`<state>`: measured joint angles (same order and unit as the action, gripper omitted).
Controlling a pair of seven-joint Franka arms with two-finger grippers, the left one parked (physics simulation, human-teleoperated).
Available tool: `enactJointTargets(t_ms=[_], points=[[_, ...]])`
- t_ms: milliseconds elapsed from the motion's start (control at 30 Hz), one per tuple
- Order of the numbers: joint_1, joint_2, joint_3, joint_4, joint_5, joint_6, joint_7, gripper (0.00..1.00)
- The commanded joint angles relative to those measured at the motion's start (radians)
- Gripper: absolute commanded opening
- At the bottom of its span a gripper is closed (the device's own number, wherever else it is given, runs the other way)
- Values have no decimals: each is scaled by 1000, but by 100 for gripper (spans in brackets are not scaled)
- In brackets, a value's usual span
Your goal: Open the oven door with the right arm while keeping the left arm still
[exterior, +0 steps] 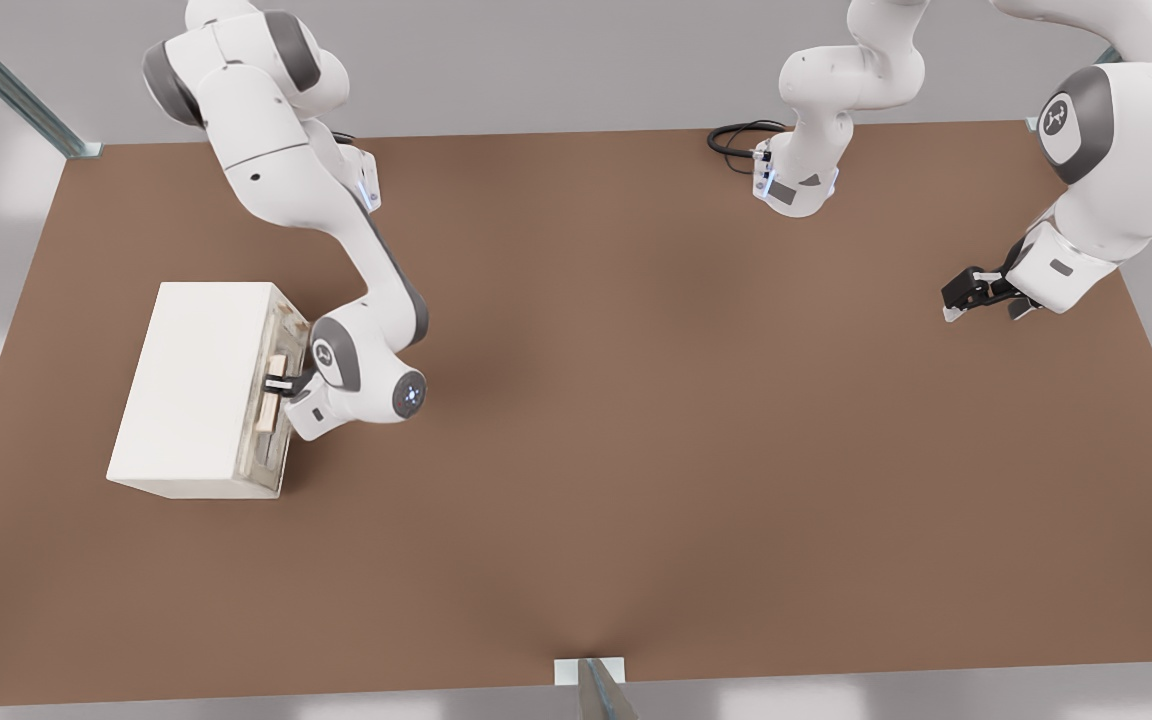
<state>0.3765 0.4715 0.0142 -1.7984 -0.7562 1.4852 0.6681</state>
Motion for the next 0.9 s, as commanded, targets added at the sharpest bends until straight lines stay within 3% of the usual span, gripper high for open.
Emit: enactJointTargets(t_ms=[0,100,233,267,300,333,367,500,600,700,867], points=[[10,-2,9,11,8,9,76,0],[7,-8,70,85,43,7,90,0],[-165,-139,62,303,549,-2,-340,0],[-195,-192,17,304,659,-2,-482,0],[-195,-234,-51,326,759,-2,-602,13],[-194,-248,-105,350,828,-2,-634,47],[-195,-263,-106,363,825,-2,-636,100],[-208,-252,-106,494,818,-144,-637,100],[-306,-252,-106,567,802,-99,-671,100],[-315,-252,-105,582,756,-100,-881,100],[-314,-252,-105,580,756,-103,-887,100]])
